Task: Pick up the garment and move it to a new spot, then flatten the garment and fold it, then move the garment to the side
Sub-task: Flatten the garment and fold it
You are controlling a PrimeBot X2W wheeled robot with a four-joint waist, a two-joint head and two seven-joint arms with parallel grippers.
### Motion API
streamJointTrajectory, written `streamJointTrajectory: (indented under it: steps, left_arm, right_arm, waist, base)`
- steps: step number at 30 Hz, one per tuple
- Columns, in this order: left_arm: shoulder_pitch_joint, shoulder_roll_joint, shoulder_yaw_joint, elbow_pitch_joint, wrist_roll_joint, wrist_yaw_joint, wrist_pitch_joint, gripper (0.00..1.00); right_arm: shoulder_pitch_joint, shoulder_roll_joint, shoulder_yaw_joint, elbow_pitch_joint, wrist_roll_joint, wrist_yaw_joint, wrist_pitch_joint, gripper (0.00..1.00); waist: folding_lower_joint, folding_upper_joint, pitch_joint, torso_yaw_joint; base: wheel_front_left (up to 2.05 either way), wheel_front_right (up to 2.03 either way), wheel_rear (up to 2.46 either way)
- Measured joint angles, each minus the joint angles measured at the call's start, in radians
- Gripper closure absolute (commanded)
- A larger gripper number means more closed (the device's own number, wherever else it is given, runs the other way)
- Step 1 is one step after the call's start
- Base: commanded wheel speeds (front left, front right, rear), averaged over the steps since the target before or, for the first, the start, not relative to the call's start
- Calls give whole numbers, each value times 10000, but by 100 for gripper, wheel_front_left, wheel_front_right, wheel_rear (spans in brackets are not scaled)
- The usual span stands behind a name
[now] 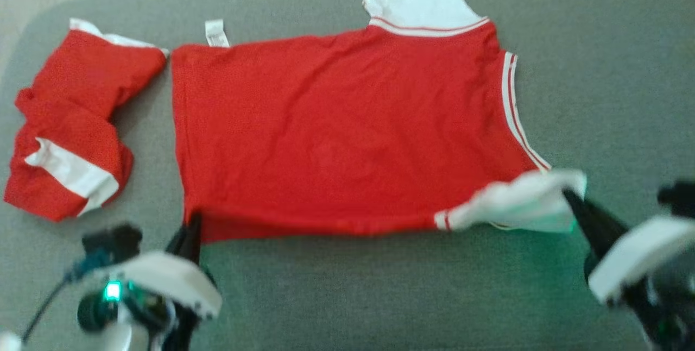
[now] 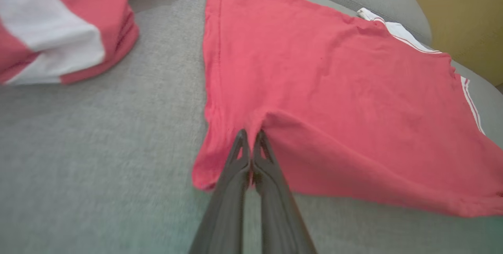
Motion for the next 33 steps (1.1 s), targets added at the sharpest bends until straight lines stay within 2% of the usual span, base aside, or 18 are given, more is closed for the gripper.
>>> streamJointTrajectory:
  steps: [5,10,17,18,19,20,21,22,23,25,27,29,33]
  left_arm:
    - [-1957,17,-52,1195,-100,-474,198,100]
    - [-2917,69,-198,2063,-88,-779,180,100]
    - [-3370,-10,-301,3114,-86,-943,-52,100]
    - [-3370,-40,-297,3172,-88,-945,-169,100]
    - [-3364,-71,-301,3227,-88,-951,-222,100]
    - [-3361,-100,-303,3285,-92,-1032,-276,100]
    - [-3356,-130,-305,3321,-98,-1053,-391,85]
    - [-3350,-153,-307,3361,-86,-1051,-568,24]
    - [-3350,-153,-307,3361,-86,-1051,-568,0]
    - [-3308,-213,-274,3404,-84,-1011,-951,0]
    - [-3035,-460,-29,3338,109,-587,-2057,0]
    - [-2705,-612,96,3158,318,-360,-2945,0]
    - [-2268,-732,104,2761,1141,167,-4679,0]
  right_arm:
    - [-2334,-980,794,1749,460,0,-635,100]
    - [-3901,-1641,2025,3269,846,0,-1436,100]
    - [-5125,-2270,3639,5083,1103,0,-3873,100]
    - [-5231,-2303,3831,5354,1175,0,-4178,66]
    - [-5300,-2332,4017,5624,1233,0,-4437,0]
    - [-5330,-2362,4180,5862,1369,0,-4646,0]
    - [-5347,-2399,4351,6065,1522,0,-4888,0]
    - [-5363,-2447,4512,6220,1586,0,-5173,0]
    - [-5363,-2447,4512,6220,1586,0,-5173,0]
    - [-5393,-2518,4707,6385,1595,0,-5822,0]
    - [-5389,-2556,4823,6516,1440,0,-6945,0]
    - [-5365,-2575,4805,6521,1003,0,-7641,0]
    - [-5012,-2487,4153,6159,-63,0,-8544,0]
  waist:
    - [1,0,639,63]
    - [1,0,1043,149]
    - [-1,0,1229,242]
    - [-2,0,1226,245]
    - [-2,0,1219,256]
    - [-2,0,1205,275]
    - [-2,0,1185,294]
    - [-2,0,1161,308]
    - [-2,0,1161,308]
    - [-2,0,1101,321]
    - [-4,0,955,309]
    - [-3,0,856,293]
    - [-4,0,689,248]
  base:
    - [0,0,0]
    - [0,0,0]
    - [0,0,0]
    - [0,0,0]
    - [0,0,0]
    - [0,0,0]
    - [0,0,0]
    - [0,0,0]
    - [0,0,0]
    - [0,0,0]
    - [0,0,0]
    - [0,0,0]
    - [0,0,0]
